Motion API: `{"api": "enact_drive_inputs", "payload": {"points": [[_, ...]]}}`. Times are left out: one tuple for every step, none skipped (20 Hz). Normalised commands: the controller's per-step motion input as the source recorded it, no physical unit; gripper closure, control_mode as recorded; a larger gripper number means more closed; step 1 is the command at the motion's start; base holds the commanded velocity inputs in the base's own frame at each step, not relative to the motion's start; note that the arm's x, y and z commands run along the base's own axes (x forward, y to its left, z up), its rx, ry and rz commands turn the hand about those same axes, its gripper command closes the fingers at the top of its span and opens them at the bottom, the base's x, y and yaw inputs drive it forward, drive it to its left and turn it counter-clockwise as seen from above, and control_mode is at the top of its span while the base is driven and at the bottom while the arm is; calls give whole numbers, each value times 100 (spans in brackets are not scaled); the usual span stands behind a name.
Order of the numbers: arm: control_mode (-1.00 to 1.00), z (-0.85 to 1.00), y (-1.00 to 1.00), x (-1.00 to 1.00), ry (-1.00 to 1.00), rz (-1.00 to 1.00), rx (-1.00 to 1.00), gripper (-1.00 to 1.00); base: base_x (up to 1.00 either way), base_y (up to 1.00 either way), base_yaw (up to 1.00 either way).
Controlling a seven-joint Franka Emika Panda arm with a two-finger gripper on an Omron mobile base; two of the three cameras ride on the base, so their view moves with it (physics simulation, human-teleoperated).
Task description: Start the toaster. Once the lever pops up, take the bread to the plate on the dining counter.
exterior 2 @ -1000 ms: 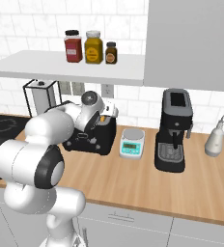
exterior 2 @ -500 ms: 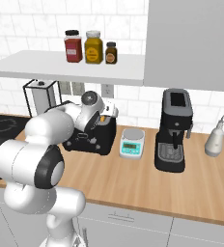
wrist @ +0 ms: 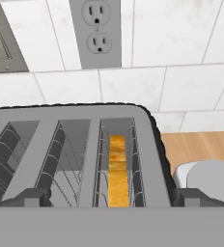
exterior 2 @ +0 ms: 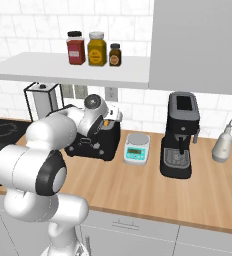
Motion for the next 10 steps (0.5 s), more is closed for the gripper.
{"api": "enact_drive_inputs", "payload": {"points": [[-100,0,0,0,0,0,0,-100,0,0,0],[-100,0,0,0,0,0,0,-100,0,0,0],[-100,0,0,0,0,0,0,-100,0,0,0],[-100,0,0,0,0,0,0,-100,0,0,0],[-100,0,0,0,0,0,0,-100,0,0,0],[-100,0,0,0,0,0,0,-100,0,0,0],[-100,0,0,0,0,0,0,-100,0,0,0],[-100,0,0,0,0,0,0,-100,0,0,0],[-100,0,0,0,0,0,0,-100,0,0,0],[-100,0,0,0,0,0,0,-100,0,0,0]]}}
